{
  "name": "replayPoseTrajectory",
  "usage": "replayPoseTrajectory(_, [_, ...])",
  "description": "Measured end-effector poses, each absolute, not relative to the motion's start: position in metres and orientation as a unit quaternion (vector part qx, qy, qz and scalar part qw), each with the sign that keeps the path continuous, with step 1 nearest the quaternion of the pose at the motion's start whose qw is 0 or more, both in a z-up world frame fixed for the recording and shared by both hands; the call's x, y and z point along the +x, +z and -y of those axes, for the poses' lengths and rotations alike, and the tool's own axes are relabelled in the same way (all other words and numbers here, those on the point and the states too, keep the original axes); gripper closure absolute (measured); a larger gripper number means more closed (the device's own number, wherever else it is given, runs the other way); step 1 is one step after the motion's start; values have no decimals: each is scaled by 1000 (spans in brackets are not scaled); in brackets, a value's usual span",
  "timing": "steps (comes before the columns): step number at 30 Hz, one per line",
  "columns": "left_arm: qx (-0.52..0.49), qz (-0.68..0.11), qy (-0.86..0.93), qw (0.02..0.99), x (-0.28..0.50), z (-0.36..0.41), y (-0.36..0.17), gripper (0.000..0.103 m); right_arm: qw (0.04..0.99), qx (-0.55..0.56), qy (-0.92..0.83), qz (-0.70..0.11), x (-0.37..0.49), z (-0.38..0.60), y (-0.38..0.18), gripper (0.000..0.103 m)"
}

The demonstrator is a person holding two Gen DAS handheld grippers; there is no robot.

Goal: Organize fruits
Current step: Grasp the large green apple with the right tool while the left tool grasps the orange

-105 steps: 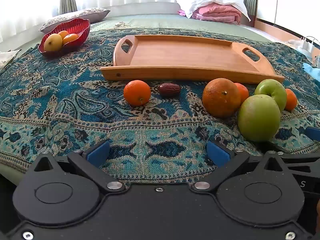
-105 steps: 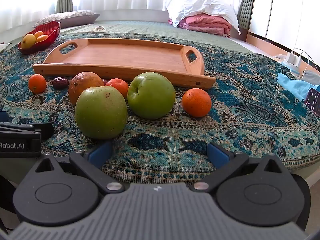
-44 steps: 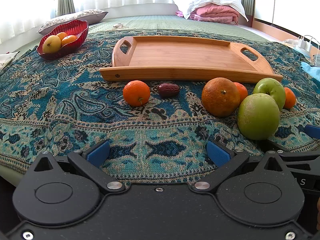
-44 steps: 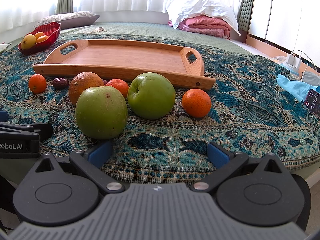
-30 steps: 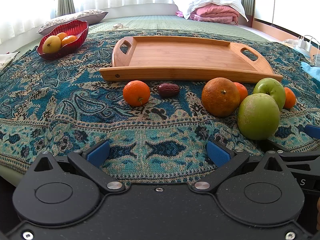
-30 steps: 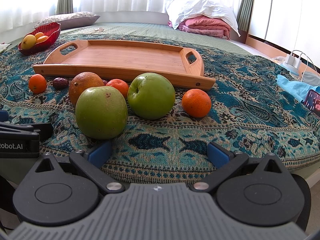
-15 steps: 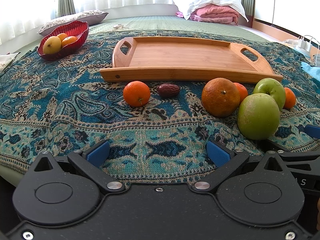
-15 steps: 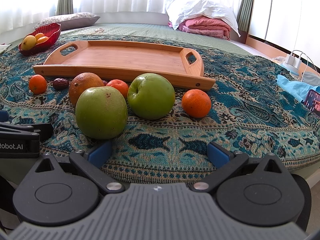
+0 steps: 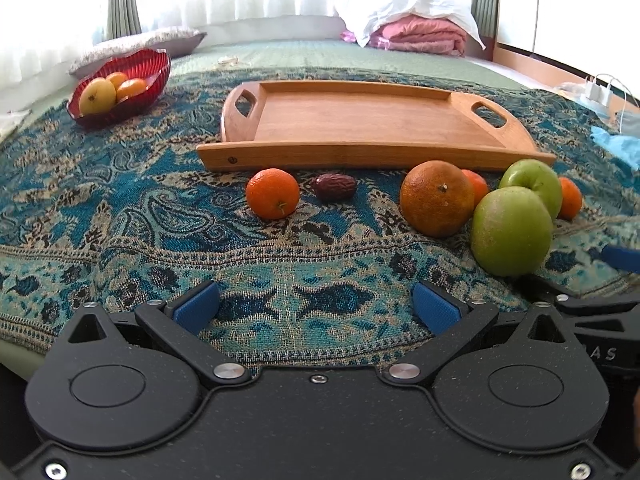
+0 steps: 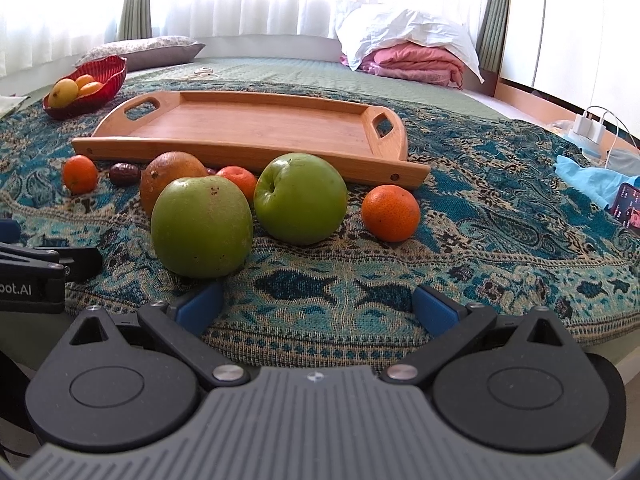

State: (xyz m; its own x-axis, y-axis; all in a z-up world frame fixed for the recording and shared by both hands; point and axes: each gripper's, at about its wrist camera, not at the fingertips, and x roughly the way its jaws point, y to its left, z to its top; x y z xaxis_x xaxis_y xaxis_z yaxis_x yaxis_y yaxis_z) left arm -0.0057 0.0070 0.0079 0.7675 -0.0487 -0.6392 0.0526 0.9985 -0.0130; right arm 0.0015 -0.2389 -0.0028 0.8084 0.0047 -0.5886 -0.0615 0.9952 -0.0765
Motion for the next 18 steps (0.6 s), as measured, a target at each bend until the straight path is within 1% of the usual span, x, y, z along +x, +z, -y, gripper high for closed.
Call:
replayPoseTrajectory(4, [-12,-335,-46,941,-4,-12,17,0,955,-31,39,-293,-8,242,0,0])
replayPoseTrajectory(12, [-1,-302,-56,952,-1,-8,32,0,961,-30,112,-251,-21,225,7,1])
replayPoseTrajectory(18, [-11,-285,-56,957,2,-14,38,0,965,-20,119,-232,-13,212,5,10])
